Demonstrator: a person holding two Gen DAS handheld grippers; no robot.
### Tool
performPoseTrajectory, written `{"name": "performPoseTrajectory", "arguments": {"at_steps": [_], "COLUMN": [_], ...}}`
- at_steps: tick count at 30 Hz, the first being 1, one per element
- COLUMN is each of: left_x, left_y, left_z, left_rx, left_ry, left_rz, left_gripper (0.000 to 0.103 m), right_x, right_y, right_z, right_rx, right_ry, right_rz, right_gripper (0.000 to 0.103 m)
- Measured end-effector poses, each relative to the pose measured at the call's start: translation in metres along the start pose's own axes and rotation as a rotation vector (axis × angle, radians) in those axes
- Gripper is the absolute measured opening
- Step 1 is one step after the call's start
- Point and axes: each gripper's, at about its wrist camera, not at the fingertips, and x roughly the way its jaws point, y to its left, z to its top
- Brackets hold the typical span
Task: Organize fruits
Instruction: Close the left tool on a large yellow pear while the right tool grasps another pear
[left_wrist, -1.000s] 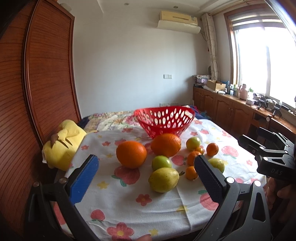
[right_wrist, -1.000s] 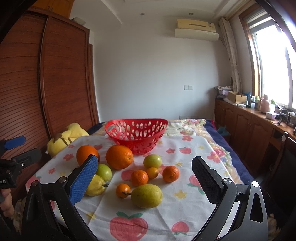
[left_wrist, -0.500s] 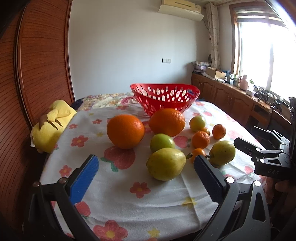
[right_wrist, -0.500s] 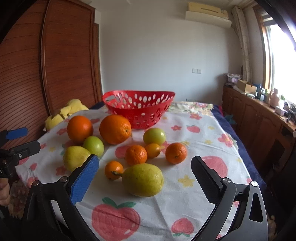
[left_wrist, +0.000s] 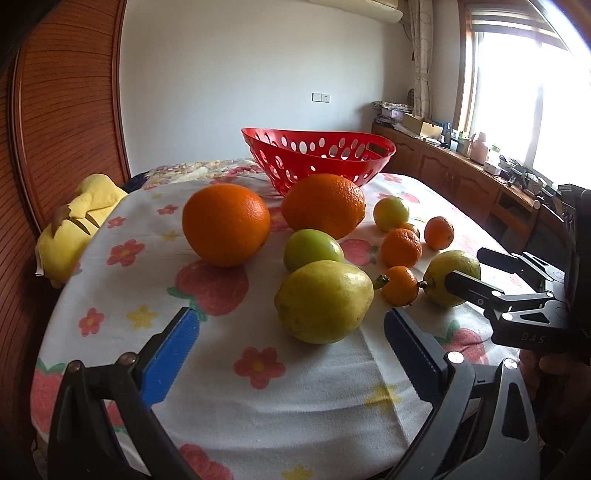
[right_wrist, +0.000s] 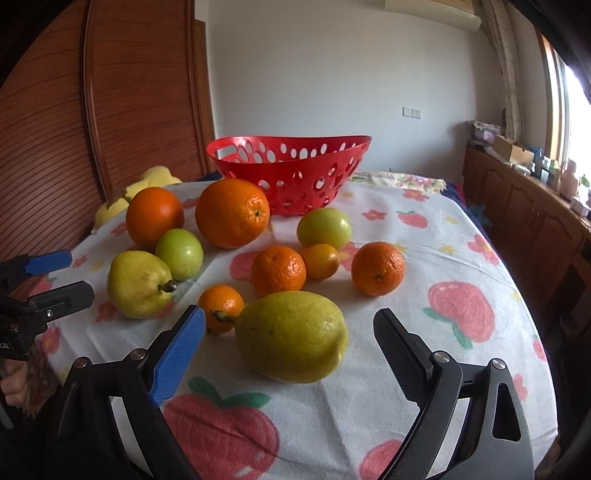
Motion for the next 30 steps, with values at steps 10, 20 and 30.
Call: {"name": "performPoseTrajectory", "arguments": {"at_steps": [10,20,30], "left_x": [0.024,0.038,0.046], "left_y": [-0.004,-0.005,-0.008], "left_z": [0.009,0.014,0.015], "left_rx": [-0.007,-0.007,0.004], "left_ry": [0.043,0.065,0.083], "left_rz": [-0.031,-0.045,-0.067], "left_gripper": [0.099,0.098,0.095], "right_x": [0.012,0.015,0.013], "right_y": [-0.003,-0.006,-0.007], "right_z": [-0.003,-0.005,-0.008], "right_rx": [0.005,0.016,0.019], "right_ry": [0.042,0.052,0.043], "right_rz": [0.021,0.029,0.034], "right_gripper": [0.086,0.073,0.073]}}
